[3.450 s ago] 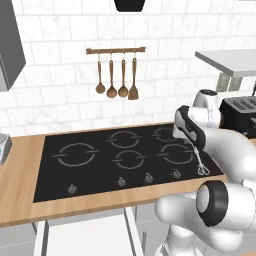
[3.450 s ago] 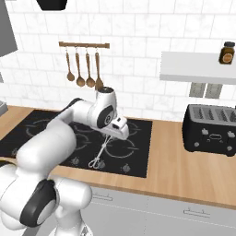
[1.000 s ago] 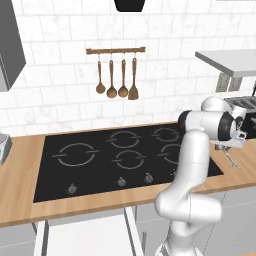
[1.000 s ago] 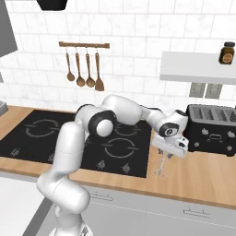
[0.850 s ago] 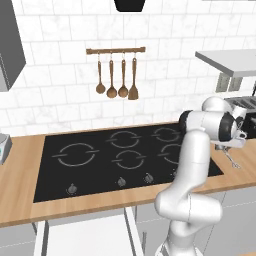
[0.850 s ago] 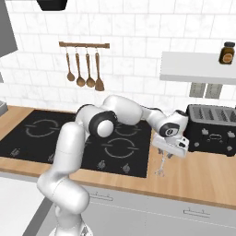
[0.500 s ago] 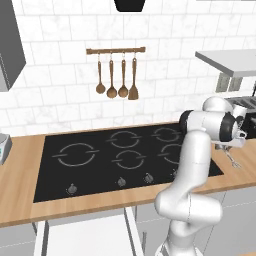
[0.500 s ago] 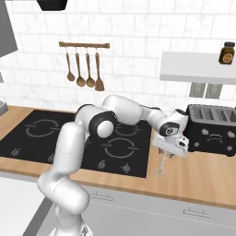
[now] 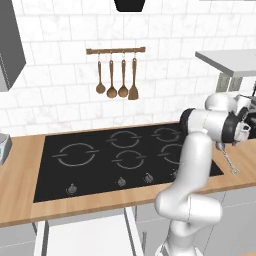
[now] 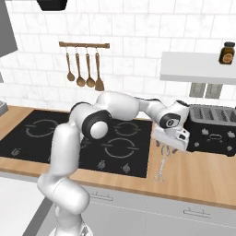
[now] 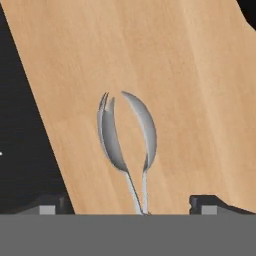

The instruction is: Pick the tongs from the drawer and place it on the counter.

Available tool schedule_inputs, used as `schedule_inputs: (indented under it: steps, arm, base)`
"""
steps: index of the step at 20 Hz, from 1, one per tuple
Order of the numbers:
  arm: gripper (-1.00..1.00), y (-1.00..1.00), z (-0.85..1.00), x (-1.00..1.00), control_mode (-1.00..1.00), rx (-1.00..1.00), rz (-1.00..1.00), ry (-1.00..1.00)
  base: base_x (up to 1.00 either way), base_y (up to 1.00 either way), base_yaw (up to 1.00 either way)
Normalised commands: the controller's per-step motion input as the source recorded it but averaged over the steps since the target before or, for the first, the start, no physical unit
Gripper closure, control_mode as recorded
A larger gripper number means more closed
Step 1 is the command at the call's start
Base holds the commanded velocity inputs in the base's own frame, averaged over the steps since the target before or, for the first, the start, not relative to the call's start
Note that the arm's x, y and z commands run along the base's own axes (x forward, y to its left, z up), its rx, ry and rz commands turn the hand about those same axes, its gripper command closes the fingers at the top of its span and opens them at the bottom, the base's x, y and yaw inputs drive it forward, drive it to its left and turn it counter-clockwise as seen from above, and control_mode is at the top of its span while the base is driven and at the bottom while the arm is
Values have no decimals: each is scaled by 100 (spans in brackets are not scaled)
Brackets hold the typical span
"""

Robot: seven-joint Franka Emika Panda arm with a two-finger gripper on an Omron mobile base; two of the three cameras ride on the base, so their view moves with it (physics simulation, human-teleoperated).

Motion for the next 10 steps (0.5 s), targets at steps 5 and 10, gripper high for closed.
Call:
schedule_inputs:
  steps: [5,10]
  arm:
    - [-100,70,85,-27,-100,-8,-6,-2]
    - [-100,96,78,-9,-100,-2,0,-8]
  base:
    - [0,0,0]
    - [0,0,0]
